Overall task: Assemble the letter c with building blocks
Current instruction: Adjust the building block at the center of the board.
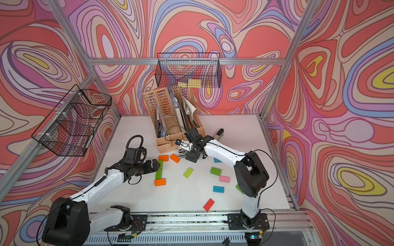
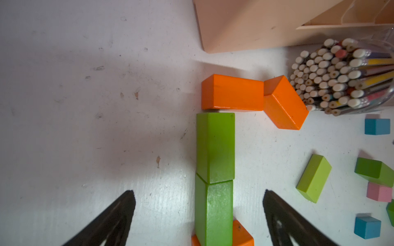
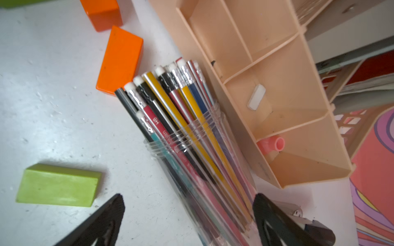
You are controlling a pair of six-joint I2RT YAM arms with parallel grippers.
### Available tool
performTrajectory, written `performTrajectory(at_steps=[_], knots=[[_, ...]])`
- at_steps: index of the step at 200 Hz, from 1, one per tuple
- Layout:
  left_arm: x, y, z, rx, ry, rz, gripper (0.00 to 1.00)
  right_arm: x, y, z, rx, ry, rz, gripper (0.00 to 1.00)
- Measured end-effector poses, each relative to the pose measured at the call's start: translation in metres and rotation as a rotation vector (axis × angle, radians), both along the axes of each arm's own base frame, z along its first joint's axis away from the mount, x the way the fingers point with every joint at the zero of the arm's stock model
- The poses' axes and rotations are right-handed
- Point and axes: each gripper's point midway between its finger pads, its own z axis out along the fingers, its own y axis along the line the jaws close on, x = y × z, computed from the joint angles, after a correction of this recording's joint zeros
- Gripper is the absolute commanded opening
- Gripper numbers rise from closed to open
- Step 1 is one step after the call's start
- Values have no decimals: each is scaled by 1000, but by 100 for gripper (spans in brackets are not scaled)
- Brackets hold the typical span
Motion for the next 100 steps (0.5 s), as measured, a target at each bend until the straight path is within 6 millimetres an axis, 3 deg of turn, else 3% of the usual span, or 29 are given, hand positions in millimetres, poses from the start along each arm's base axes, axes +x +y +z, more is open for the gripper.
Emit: performTrajectory(at_steps=[50, 100], knots=[[1, 0, 0, 1, -6, -3, 99, 29, -5, -13, -85, 13, 86, 98], [1, 0, 0, 7, -5, -5, 99, 35, 2, -34, -133, 73, 149, 97]])
